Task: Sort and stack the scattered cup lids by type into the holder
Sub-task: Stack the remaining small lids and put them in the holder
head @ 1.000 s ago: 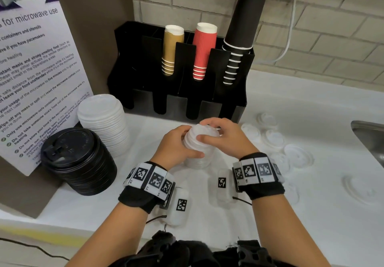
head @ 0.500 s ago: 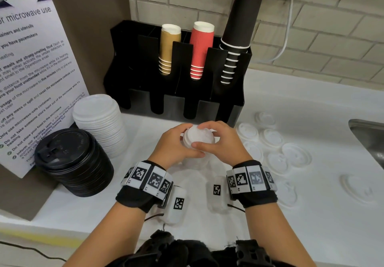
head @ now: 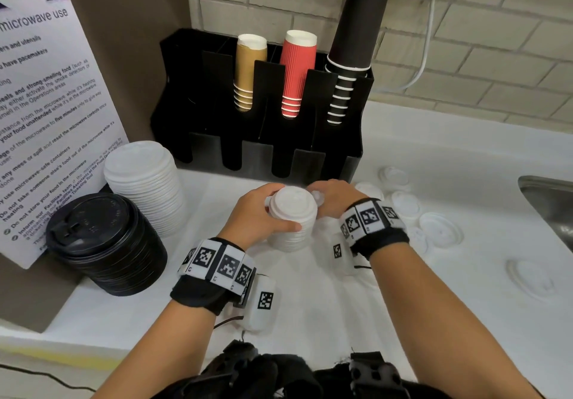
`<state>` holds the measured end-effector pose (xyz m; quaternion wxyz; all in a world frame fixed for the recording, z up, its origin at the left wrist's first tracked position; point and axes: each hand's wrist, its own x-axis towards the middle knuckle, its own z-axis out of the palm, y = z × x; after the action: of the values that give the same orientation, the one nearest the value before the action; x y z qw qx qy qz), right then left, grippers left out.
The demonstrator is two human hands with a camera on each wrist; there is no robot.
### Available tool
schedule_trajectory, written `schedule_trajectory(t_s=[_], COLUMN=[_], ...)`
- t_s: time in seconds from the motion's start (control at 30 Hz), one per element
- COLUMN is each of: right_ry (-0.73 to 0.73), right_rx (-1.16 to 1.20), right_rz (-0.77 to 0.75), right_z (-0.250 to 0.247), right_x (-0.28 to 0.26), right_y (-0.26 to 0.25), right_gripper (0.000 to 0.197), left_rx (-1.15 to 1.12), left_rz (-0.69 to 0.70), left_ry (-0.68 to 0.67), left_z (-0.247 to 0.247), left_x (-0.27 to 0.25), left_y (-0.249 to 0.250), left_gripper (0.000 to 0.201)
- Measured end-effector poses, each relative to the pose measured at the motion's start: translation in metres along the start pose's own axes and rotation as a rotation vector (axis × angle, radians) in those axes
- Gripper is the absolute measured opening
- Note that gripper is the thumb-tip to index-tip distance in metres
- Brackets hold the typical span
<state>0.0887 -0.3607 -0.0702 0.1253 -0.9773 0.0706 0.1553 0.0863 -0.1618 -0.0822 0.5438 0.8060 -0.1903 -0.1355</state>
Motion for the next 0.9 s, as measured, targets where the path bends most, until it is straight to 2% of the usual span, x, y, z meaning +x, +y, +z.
schedule_trajectory(t_s=[0.13, 0.3, 0.37, 0.43, 0.5, 0.57, 0.7, 0.9], right_ry=[-0.019, 0.004, 0.072, 0.139, 0.206, 0.262, 0.282, 0.250], right_rx=[-0.091, 0.009, 0.141, 0.382, 0.588, 0.661, 0.638, 0.441], right_rz=[0.028, 0.029, 0.060, 0.075, 0.030, -0.057, -0.202, -0.267], right_z=[0.001, -0.012, -0.026, -0.036, -0.038, -0.034, -0.019, -0.010], right_x=[0.008, -0.003, -0.014, -0.026, -0.038, -0.048, -0.059, -0.061], right_y=[-0.008, -0.002, 0.004, 0.010, 0.008, 0.000, -0.017, -0.032], right_gripper=[0.058, 0.047, 0.044, 0.040, 0.035, 0.031, 0.040, 0.052], left_rx=[-0.008, -0.018, -0.014, 0.002, 0.009, 0.007, -0.012, -0.036], left_rz=[0.019, 0.014, 0.010, 0.009, 0.010, 0.017, 0.027, 0.025], left_ry=[-0.009, -0.013, -0.015, -0.019, -0.018, -0.019, -0.011, 0.012], left_z=[-0.001, -0.001, -0.001, -0.001, 0.000, 0.002, 0.003, 0.007], left_x=[0.001, -0.001, -0.002, -0.002, -0.002, -0.003, -0.005, -0.008], left_y=[-0.002, -0.004, -0.005, -0.005, -0.005, -0.005, -0.004, -0.004], left_gripper=[0.064, 0.065, 0.066, 0.066, 0.067, 0.066, 0.069, 0.076])
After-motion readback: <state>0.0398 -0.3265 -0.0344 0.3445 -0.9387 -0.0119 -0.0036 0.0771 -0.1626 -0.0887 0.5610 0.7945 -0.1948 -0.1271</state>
